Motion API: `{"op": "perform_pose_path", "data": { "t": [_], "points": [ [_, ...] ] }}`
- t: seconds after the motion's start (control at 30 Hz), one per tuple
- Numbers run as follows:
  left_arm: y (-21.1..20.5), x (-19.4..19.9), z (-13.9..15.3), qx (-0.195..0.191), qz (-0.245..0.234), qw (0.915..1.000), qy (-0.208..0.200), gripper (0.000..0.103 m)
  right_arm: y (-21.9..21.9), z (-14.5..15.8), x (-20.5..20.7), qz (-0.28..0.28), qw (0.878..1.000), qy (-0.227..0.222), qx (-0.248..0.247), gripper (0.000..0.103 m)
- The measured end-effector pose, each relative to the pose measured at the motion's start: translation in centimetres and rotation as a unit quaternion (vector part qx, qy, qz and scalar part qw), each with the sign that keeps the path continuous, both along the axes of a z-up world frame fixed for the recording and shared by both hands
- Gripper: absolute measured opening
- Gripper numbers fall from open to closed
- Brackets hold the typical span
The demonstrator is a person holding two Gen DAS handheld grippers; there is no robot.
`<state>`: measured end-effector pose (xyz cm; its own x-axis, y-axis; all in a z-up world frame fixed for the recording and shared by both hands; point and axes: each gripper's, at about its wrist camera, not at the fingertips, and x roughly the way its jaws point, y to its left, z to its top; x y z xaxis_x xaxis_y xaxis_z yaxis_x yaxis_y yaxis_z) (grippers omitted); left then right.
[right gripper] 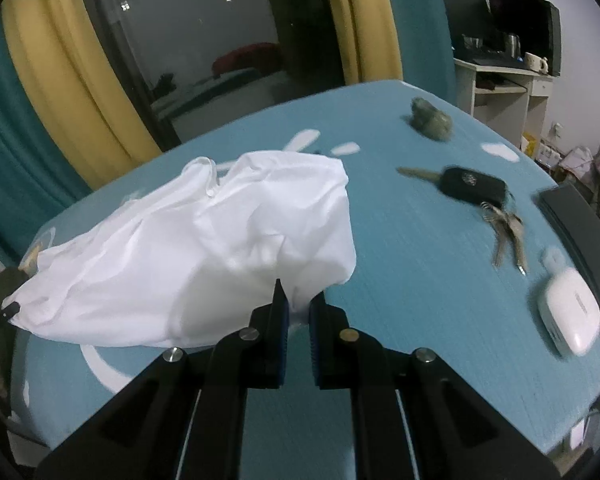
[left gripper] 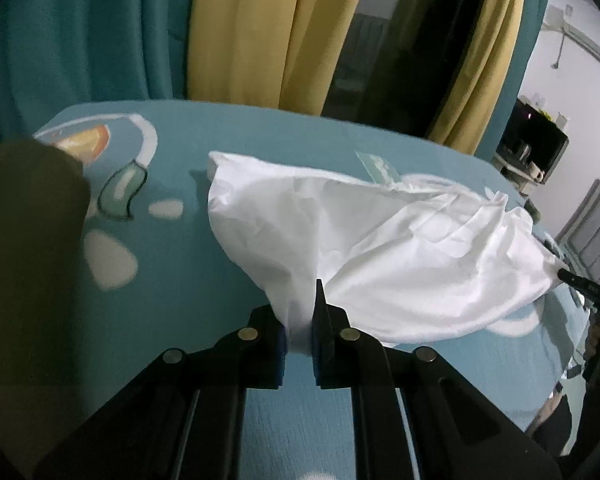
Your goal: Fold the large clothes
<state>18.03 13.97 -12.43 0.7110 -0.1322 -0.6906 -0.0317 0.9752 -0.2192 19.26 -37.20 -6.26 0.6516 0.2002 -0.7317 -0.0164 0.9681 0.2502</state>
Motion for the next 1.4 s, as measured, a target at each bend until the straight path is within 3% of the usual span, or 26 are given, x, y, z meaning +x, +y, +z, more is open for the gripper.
{"op": "perform_pose_path", "data": {
  "t": [0.23,0.33,0.4,0.47,0.57,0.63,0.8,1.03,1.13,1.2,1.23,1.27,1.33,1.37,1.4],
  "points": [
    [-1.0,-2.4,-3.0,0.003,-0.011,0.9988,0.048,0.011,-0.7,-2.4,-1.9,0.022,0.997,0.047,-0.05,0.009],
    [-0.3,-2.9,-2.9,-0.008,-0.008,0.9985,0.053,0.019,-0.9,-2.1,-2.1,0.025,0.997,0.048,-0.06,0.016],
    [0.0,-3.1,-1.9,-0.004,-0.004,0.9992,0.04,0.027,-1.0,-1.4,-2.1,0.02,0.995,0.051,-0.082,0.026],
    [0.5,-3.4,-0.4,0.008,0.004,0.9997,0.023,0.034,-1.2,-0.3,-2.1,0.016,0.993,0.044,-0.109,0.043],
    [1.3,-2.8,1.9,0.033,0.008,0.9994,-0.004,0.046,-1.7,1.3,-2.2,0.012,0.991,0.02,-0.13,0.052],
    [1.4,-1.8,2.5,0.052,0.006,0.9986,-0.007,0.046,-2.2,2.2,-1.5,0.006,0.991,0.006,-0.136,0.056],
    [2.0,3.5,1.9,0.085,-0.005,0.9963,0.013,0.047,-2.7,2.2,3.0,0.025,0.993,-0.01,-0.111,0.058],
    [3.1,9.9,-0.5,0.101,0.001,0.9936,0.049,0.047,-4.1,-0.4,9.2,0.021,0.997,0.031,-0.069,0.058],
    [3.0,11.4,-1.3,0.098,-0.021,0.9922,0.074,0.047,-4.5,-1.1,11.0,0.039,0.998,0.049,-0.031,0.058],
    [2.7,12.4,-2.0,0.107,-0.041,0.9895,0.088,0.047,-4.1,-1.4,11.4,0.053,0.997,0.053,-0.022,0.056],
    [2.5,12.7,-2.2,0.112,-0.046,0.9887,0.088,0.047,-3.6,-1.6,11.6,0.066,0.996,0.053,-0.026,0.039],
    [2.5,12.9,-2.2,0.114,-0.049,0.9892,0.077,0.047,-3.2,-1.7,11.7,0.075,0.995,0.057,-0.032,0.007],
    [2.5,13.3,-2.3,0.116,-0.053,0.9893,0.07,0.041,-2.8,-1.8,11.9,0.069,0.995,0.053,-0.054,0.002],
    [2.5,13.4,-2.3,0.118,-0.055,0.9895,0.064,0.012,-2.9,-1.7,12.0,0.059,0.996,0.047,-0.058,0.002],
    [2.6,13.4,-2.2,0.117,-0.046,0.9903,0.06,0.004,-3.4,-1.5,12.1,0.041,0.997,0.041,-0.053,0.002]
  ]
}}
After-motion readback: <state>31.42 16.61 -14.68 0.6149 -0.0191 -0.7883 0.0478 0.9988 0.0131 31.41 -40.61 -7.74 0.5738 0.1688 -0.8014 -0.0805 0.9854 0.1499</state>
